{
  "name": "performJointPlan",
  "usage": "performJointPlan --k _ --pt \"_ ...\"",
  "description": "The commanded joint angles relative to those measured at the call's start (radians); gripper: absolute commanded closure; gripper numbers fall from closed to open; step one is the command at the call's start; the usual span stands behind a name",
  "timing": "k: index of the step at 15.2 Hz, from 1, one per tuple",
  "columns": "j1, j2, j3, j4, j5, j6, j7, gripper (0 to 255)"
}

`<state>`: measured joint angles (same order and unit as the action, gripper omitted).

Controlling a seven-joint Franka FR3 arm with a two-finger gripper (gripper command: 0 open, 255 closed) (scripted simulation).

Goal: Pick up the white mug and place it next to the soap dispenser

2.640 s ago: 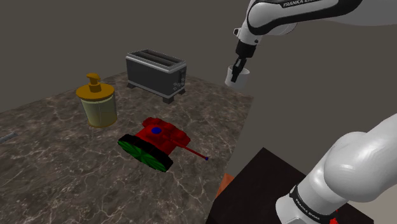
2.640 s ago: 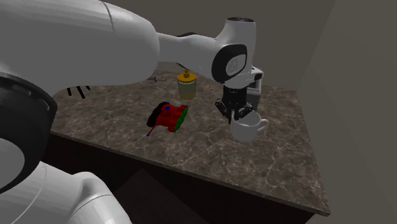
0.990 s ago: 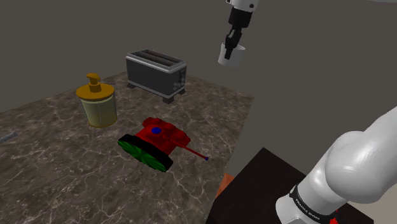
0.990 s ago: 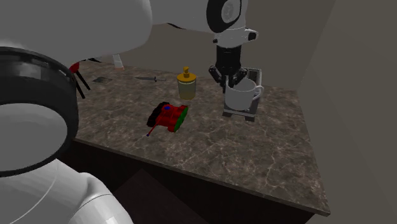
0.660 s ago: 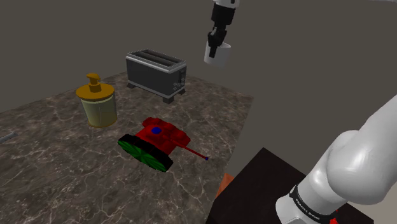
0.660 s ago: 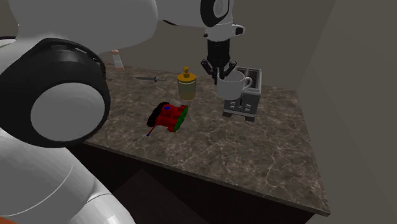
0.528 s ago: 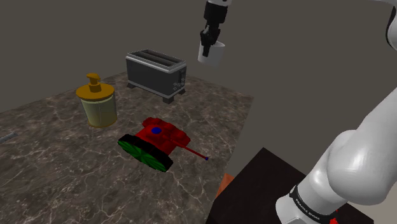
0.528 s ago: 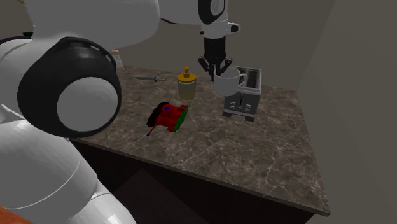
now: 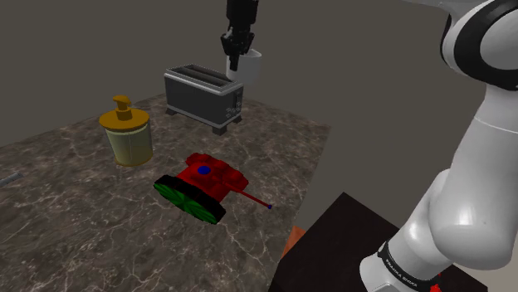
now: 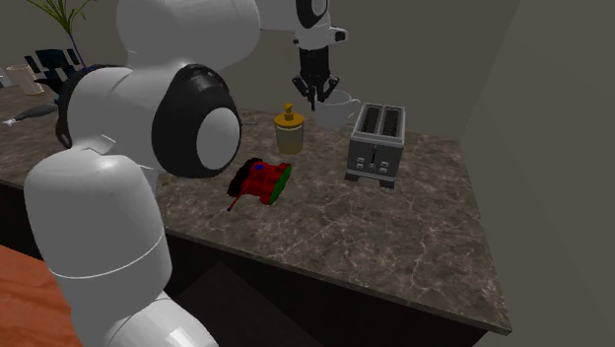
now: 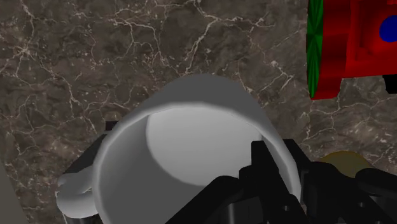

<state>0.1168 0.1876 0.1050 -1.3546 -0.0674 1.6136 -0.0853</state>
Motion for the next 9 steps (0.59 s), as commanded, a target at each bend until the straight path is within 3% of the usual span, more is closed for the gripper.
performJointPlan --k 1,4,9 --pt "0.025 0.065 0.013 0.088 -0.012 -0.025 0.036 255" --pt "0.077 0.211 0.03 0.303 -0.039 -0.098 0.089 255" --pt "0.071 0.173 0.029 0.176 -0.034 -0.009 0.092 255"
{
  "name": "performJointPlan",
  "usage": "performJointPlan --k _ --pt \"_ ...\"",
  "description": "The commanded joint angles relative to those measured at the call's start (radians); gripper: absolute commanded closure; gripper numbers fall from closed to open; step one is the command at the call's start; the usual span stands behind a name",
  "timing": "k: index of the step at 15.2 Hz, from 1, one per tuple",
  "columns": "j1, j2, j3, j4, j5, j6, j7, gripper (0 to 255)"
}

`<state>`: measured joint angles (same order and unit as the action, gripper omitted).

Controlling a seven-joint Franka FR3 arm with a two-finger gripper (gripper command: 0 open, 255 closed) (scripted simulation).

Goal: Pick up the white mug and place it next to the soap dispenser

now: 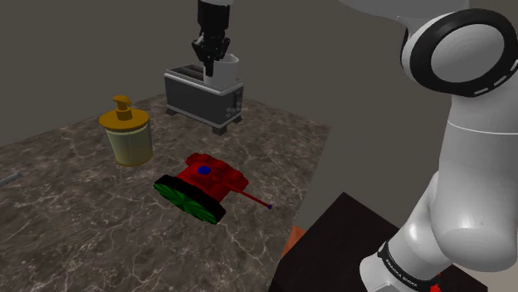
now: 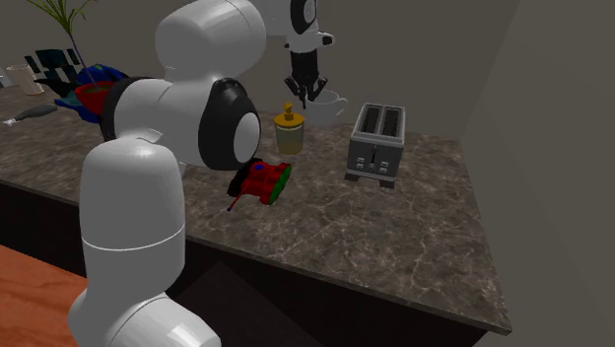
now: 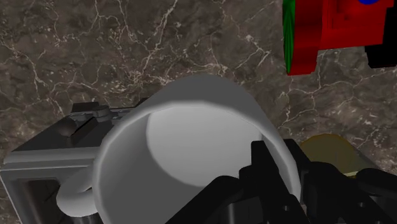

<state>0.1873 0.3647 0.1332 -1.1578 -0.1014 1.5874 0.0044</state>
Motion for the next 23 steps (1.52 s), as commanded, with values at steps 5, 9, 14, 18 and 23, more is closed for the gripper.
performJointPlan --k 5,9,14,18,23 --pt "-0.005 -0.028 0.0 -0.125 0.003 0.098 0.006 255" --pt "-0.008 -0.04 0.0 -0.196 0.004 0.157 0.009 255" --pt "-0.011 -0.047 -0.001 -0.274 0.004 0.228 0.013 255" --pt "-0.013 -0.047 -0.002 -0.328 0.003 0.281 0.016 255" --pt "-0.014 -0.042 -0.003 -0.388 0.001 0.346 0.02 255"
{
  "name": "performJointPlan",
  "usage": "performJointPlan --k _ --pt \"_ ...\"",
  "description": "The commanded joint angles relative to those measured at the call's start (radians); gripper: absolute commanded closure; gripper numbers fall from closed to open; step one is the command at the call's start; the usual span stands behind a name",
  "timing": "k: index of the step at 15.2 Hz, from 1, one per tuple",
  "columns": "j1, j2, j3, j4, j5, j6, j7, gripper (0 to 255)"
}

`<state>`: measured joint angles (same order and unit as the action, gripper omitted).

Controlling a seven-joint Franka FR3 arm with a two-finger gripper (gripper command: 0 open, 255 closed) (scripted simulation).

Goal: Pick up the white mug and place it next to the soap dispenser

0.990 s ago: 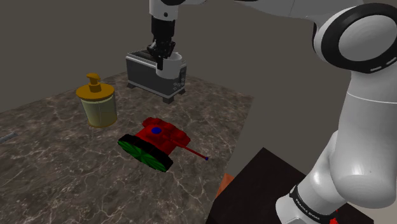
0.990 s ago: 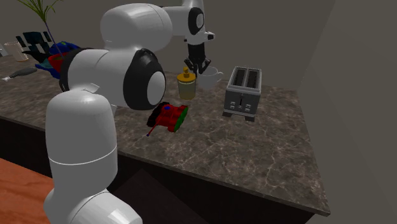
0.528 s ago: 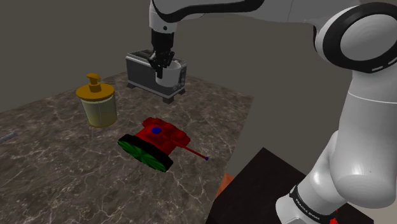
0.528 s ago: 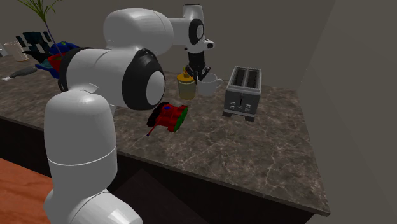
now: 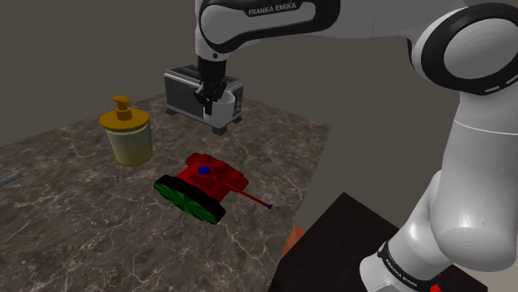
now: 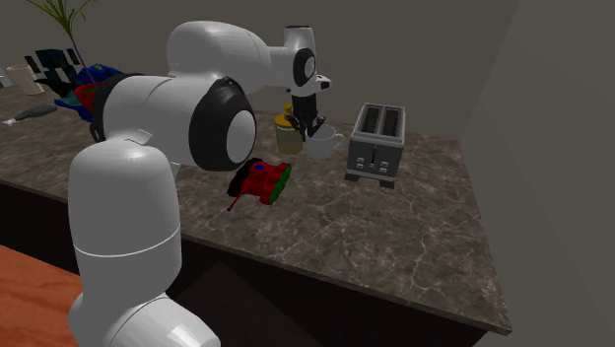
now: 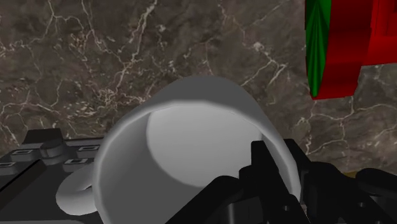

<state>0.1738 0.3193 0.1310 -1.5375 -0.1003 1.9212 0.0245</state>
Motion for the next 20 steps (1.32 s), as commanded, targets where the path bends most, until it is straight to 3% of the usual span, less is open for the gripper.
performJointPlan --k 1,20 --pt "-0.001 0.005 -0.001 -0.02 -0.001 0.025 0.001 255" --pt "0.0 0.075 -0.008 -0.177 -0.02 0.251 0.023 255"
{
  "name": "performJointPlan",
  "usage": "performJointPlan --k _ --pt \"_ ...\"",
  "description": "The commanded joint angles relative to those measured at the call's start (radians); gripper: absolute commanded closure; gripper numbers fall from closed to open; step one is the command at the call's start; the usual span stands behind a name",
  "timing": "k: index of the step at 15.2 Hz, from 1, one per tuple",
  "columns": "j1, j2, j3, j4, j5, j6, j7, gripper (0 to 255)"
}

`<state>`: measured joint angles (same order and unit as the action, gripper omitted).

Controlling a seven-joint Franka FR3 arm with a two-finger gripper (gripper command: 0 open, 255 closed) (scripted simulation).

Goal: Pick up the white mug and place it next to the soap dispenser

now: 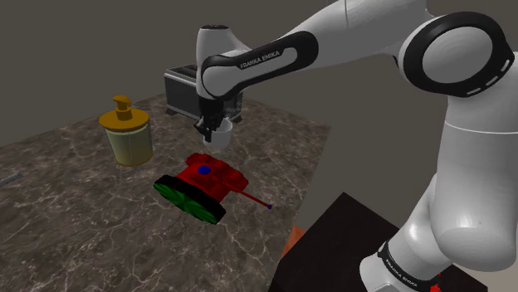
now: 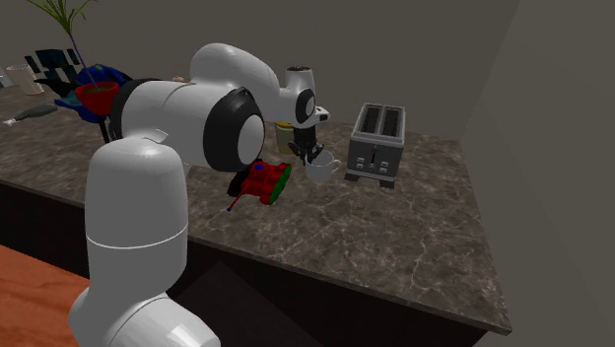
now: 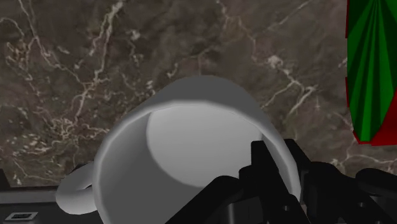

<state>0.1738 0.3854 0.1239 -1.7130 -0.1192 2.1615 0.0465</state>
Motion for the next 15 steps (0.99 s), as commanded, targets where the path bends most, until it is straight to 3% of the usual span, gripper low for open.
performJointPlan --k 1,11,12,15 --pt "0.0 0.014 -0.001 -0.007 -0.003 0.022 0.002 255" --pt "0.001 0.028 -0.003 -0.02 -0.006 0.048 0.005 255" --pt "0.001 0.028 -0.003 -0.02 -0.006 0.048 0.005 0" --pt "0.001 0.028 -0.003 -0.02 -0.006 0.048 0.005 0"
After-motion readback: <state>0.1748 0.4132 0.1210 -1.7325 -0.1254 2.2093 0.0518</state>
